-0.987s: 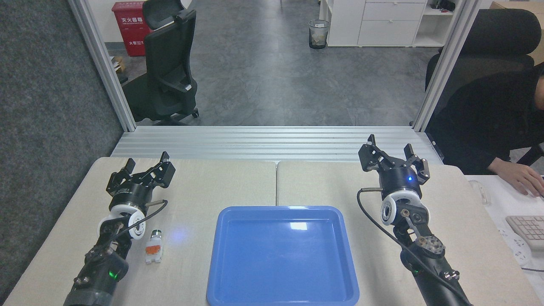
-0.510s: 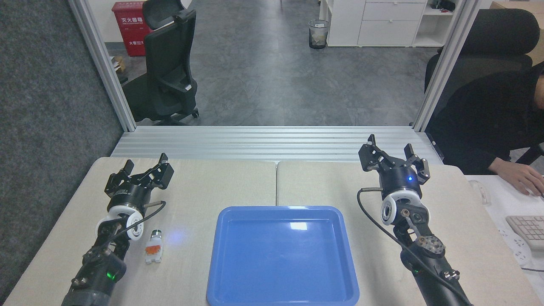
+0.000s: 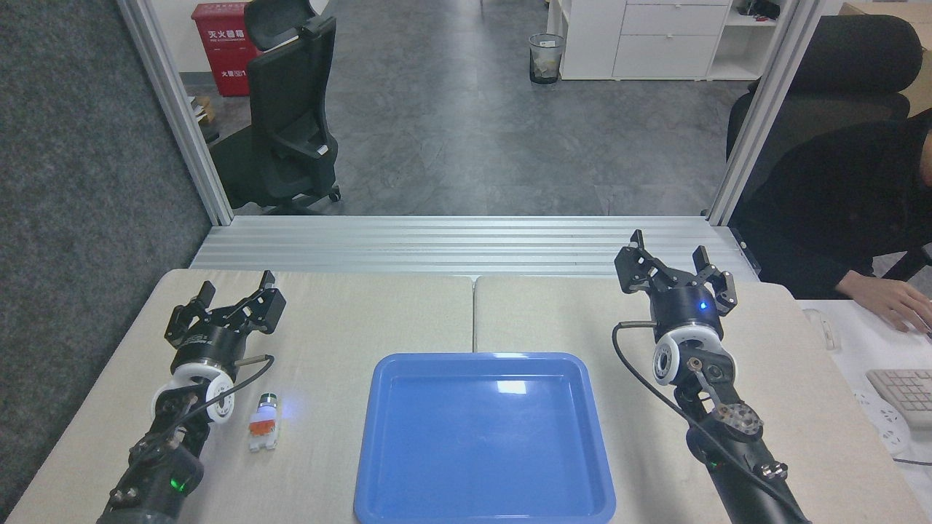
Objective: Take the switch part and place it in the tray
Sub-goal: 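Lower the left gripper onto the white-orange switch part and close it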
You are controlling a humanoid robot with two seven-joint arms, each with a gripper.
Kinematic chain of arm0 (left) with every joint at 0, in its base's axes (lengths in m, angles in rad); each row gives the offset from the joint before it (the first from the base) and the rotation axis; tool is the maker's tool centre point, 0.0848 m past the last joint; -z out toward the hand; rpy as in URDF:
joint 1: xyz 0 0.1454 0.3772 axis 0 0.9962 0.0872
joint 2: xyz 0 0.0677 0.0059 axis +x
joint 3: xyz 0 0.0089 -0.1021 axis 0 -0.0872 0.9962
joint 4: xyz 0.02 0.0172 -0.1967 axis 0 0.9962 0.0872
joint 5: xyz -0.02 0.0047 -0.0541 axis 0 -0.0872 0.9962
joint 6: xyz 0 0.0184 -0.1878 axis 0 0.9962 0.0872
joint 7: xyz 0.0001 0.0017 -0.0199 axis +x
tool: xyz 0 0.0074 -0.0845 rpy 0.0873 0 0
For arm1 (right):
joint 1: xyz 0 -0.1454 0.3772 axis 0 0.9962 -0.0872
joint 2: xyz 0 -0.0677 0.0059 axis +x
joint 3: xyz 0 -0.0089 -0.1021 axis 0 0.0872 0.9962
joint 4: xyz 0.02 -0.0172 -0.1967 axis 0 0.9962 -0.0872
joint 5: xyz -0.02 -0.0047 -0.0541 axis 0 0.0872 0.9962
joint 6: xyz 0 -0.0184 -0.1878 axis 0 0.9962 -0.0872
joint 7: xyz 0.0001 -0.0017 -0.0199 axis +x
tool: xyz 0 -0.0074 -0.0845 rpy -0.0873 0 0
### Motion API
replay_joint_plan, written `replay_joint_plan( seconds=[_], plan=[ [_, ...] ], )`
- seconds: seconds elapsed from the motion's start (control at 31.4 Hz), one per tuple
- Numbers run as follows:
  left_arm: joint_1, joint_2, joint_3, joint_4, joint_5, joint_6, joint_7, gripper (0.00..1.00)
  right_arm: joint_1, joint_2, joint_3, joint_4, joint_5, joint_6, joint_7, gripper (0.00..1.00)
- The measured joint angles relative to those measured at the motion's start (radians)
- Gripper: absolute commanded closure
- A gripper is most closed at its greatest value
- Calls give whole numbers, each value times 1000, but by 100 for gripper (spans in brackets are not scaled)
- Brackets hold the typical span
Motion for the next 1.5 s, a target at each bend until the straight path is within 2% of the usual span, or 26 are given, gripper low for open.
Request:
replay_joint_plan(
  seconds=[0.32,0.54,0.89,0.92,1.24,1.34,1.5],
  plan=[
    [213,9,20,-164,-121,124,1,0,0,0,-1,1,0,0,0,0],
    [352,-15,28,-301,-159,288,-76,0,0,0,-1,1,0,-1,0,0],
    [459,-78,23,-481,-181,335,-103,0,0,0,-1,1,0,-1,0,0],
    [429,-152,-49,-408,-337,333,16,0,0,0,1,1,0,-1,0,0],
    [419,-171,-64,-297,-327,363,16,1,0,0,4,1,1,0,0,0],
    [418,-174,-65,-280,-309,378,16,13,0,0,5,1,1,0,0,0],
    [421,-177,-66,-262,-292,426,12,15,0,0,5,1,1,0,0,0]
  ],
)
